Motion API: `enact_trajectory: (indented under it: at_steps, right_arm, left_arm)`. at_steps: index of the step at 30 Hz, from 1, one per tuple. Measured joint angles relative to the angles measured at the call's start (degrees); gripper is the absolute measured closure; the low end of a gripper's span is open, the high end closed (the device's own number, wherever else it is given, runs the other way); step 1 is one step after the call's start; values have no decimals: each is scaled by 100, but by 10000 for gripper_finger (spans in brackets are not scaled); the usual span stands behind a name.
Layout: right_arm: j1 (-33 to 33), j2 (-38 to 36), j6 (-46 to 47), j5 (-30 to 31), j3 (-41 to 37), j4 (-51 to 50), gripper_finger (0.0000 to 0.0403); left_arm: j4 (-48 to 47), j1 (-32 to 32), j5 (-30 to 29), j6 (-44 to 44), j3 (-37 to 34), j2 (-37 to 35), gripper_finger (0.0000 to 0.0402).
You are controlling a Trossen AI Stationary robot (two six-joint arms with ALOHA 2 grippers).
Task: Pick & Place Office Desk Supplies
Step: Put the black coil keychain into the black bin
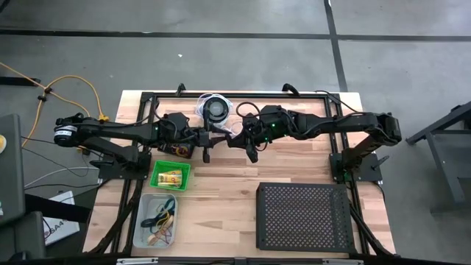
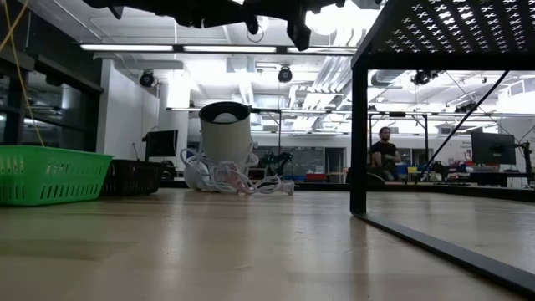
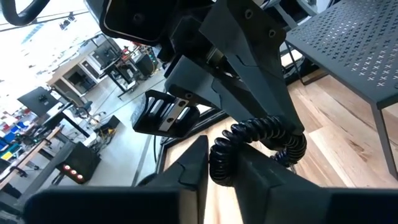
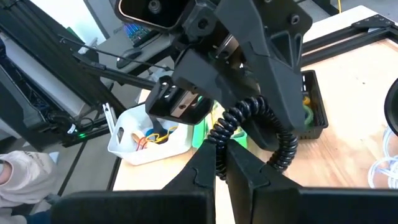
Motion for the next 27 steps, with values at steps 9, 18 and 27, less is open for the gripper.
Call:
enact_trajectory:
  at_steps: [9,18,27]
  right_arm:
    - [0,0,2,0,0,-28,394]
    - [0,0,-36,-3,0,-30,375]
    - [0,0,-144,-179,0,-120,292]
  left_arm:
    - [-2,-1,-2,-9,0,-2,373]
    - [-4,0,0,-9,0,-4,372]
    - [-120,-2,-178,-75,0,-7,372]
